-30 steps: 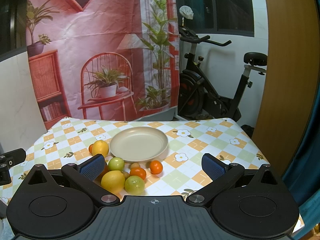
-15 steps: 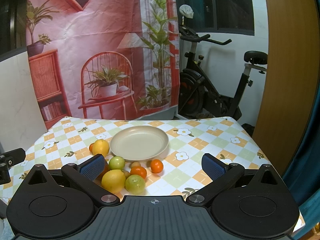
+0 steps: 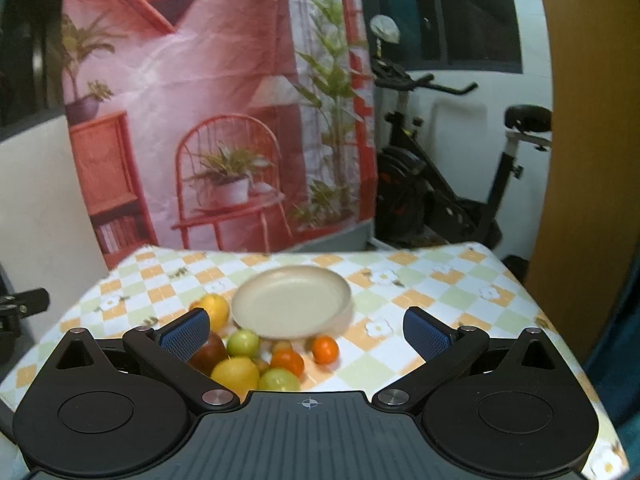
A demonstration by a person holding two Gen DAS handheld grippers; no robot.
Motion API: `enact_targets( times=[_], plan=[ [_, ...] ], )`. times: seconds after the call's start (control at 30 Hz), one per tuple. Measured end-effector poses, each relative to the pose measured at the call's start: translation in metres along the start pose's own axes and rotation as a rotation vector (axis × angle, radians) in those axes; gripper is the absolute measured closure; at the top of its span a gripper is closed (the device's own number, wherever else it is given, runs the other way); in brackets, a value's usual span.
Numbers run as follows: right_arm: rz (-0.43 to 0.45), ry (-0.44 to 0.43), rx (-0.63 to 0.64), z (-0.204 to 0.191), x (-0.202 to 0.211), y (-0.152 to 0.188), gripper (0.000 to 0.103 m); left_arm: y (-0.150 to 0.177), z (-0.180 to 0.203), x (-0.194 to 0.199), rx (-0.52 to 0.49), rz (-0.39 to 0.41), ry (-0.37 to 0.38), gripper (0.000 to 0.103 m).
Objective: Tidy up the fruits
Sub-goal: 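Move the left tool toward the red apple beside the fruit cluster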
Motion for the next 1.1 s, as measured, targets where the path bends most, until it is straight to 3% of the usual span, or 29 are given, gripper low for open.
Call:
enact_targets(
  times=[0.13,0.3,0.5,0.7,1.0,1.1],
  plan=[
    [0.062,0.036,0.036,0.003,-0.015,0.002,0.000,0.004,0.004,-0.019,-0.033,-0.020,0.005,0.000],
    [0.088,0.018,0.050,0.005,-0.039,0.011,0.000,0.016,0.008,-0.042,-0.071,-0.058,0.029,0.001],
    [0.072,-0.066,0.026,0.002,-0.070,0.025,0.000,0.028,0.009,-0.063,-0.063,-0.108,0.079,0.003],
    [0.031,-0.078,0.041,-0.008,-0.092,0.037,0.000,0.042,0.009,-0.085,-0.027,-0.177,0.105,0.004],
    [-0.066,-0.018,0.081,-0.009,-0.114,0.070,0.000,0.051,0.017,-0.096,-0.050,-0.192,0.109,0.006],
    [-0.053,-0.012,0.106,-0.008,-0.117,0.077,0.000,0.053,0.020,-0.099,-0.051,-0.197,0.114,0.006]
  ],
)
Point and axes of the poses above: each gripper's, at about its wrist camera, not at the fingertips, and x roughly against the way its jaws point, z to its right, y to its underside, the point moved 1 cm from there along -x, roughly the way its jaws point, and after that the axes turned 10 degrees about x, right-handed, at the moved point
